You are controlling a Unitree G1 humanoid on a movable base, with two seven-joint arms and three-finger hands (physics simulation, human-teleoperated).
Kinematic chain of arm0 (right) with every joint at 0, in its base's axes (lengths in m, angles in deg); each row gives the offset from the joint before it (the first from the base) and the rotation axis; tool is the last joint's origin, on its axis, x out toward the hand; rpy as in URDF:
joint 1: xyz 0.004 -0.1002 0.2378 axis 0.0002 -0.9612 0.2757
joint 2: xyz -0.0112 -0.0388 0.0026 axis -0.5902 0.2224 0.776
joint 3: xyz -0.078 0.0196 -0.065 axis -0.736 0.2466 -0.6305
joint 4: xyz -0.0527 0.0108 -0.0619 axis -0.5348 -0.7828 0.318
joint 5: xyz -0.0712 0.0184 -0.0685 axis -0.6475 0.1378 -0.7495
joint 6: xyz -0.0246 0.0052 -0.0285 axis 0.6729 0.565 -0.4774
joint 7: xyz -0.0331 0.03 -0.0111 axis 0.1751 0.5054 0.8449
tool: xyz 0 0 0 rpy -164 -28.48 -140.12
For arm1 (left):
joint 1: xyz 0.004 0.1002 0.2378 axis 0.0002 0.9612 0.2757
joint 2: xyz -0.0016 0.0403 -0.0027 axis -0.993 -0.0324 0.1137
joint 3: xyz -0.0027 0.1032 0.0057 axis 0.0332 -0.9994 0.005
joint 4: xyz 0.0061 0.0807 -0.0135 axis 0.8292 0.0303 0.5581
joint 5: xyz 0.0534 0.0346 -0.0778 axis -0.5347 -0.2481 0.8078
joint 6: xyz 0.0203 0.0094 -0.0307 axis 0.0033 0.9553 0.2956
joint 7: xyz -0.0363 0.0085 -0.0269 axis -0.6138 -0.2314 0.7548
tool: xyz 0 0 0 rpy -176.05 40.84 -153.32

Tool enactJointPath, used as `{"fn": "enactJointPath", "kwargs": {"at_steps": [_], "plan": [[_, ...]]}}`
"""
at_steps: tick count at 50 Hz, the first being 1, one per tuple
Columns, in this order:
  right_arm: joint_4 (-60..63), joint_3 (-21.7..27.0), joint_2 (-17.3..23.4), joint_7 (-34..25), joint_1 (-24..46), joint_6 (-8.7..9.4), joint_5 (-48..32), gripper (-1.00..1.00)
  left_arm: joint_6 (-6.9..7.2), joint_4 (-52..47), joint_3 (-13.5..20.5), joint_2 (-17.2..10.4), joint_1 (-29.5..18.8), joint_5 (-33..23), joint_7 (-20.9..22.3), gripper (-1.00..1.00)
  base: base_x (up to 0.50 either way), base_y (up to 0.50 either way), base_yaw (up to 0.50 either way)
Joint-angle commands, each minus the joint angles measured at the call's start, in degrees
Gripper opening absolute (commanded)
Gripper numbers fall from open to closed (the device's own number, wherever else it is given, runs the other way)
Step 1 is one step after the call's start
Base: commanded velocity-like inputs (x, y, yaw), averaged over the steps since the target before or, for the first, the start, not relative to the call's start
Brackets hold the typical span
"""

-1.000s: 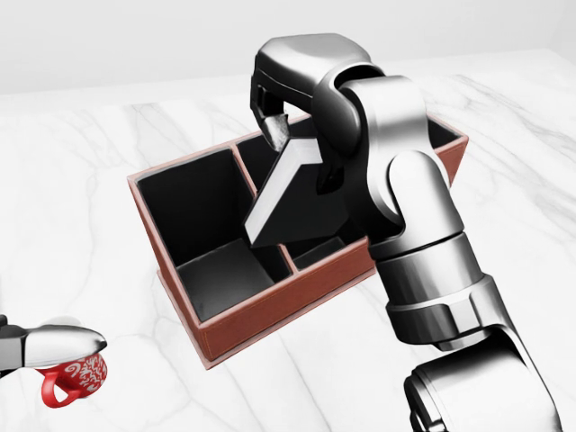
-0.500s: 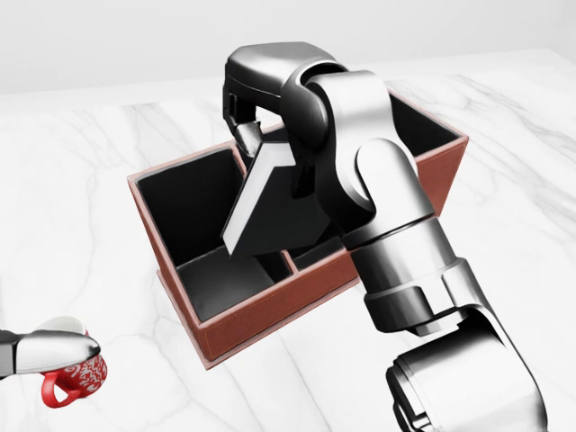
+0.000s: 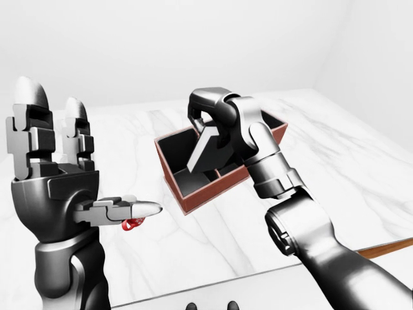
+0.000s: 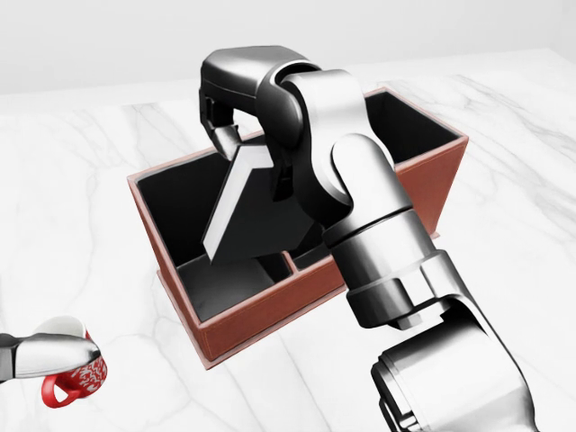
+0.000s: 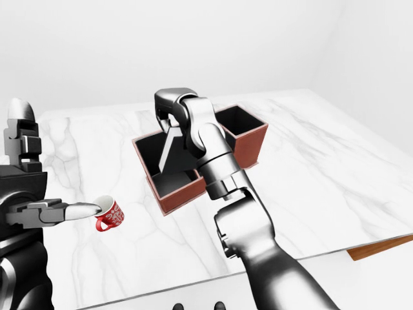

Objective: Pick up the book and place it in the left compartment of the caddy.

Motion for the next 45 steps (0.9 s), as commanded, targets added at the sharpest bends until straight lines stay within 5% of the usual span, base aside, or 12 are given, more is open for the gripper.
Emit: {"fn": "enactJointPath", "kwargs": {"at_steps": [1,10,45], "plan": [[-3.0,0.0,-1.4,3.8,1.4,0.0,-0.1,-1.0,0.0,0.7,0.0,0.1,0.1,-0.2,0.3,1.0,0.0,0.0,0.0],[-8.9,-0.5,-2.9,10.8,3.4,0.0,0.5,-1.0,0.0,0.7,0.0,0.1,0.2,0.0,0.3,1.0,0.0,0.0,0.0],[-15.7,-1.0,-4.5,19.0,4.4,-0.04,-0.2,-1.0,0.0,1.0,0.7,-1.0,-1.7,1.5,-0.4,1.0,0.0,0.0,0.0]]}}
